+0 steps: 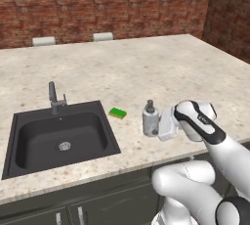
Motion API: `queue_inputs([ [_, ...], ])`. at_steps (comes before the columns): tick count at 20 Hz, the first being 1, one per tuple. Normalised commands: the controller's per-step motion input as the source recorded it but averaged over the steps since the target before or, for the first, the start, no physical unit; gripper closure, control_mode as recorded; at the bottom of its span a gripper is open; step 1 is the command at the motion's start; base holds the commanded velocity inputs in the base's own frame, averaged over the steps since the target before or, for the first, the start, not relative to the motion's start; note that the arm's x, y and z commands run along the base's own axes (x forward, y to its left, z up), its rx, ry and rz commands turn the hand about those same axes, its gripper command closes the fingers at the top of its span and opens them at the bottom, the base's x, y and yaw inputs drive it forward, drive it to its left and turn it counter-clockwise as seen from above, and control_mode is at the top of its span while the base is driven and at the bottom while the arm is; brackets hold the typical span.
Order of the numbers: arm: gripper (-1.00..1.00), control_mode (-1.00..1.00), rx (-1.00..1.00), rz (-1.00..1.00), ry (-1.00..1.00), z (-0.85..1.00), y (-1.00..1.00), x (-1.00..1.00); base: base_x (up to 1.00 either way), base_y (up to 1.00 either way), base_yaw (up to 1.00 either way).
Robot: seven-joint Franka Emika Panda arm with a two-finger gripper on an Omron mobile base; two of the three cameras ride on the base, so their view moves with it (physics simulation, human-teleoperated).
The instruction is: Locate and retrieve the soap dispenser and sponge from the cabinet. Place them next to the sink.
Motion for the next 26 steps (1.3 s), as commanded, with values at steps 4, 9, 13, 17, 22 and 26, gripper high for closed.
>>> queue_inputs([
  [4, 1.0, -1.0, 0.03, 0.09, -0.03, -0.41, 0.08, 0.2, 0.0, 0.0, 0.0],
  [9, 1.0, -1.0, 0.03, 0.09, -0.06, -0.37, 0.09, 0.17, 0.0, 0.0, 0.0],
  [13, 1.0, -1.0, 0.06, 0.07, -0.11, -0.24, 0.09, 0.2, 0.0, 0.0, 0.0],
  [17, 1.0, -1.0, 0.05, 0.04, -0.06, -0.23, 0.09, 0.27, 0.0, 0.0, 0.0],
  [22, 1.0, -1.0, 0.04, 0.03, -0.01, -0.23, 0.08, 0.31, 0.0, 0.0, 0.0],
  [26, 1.0, -1.0, 0.03, 0.03, 0.0, -0.27, 0.08, 0.32, 0.0, 0.0, 0.0],
])
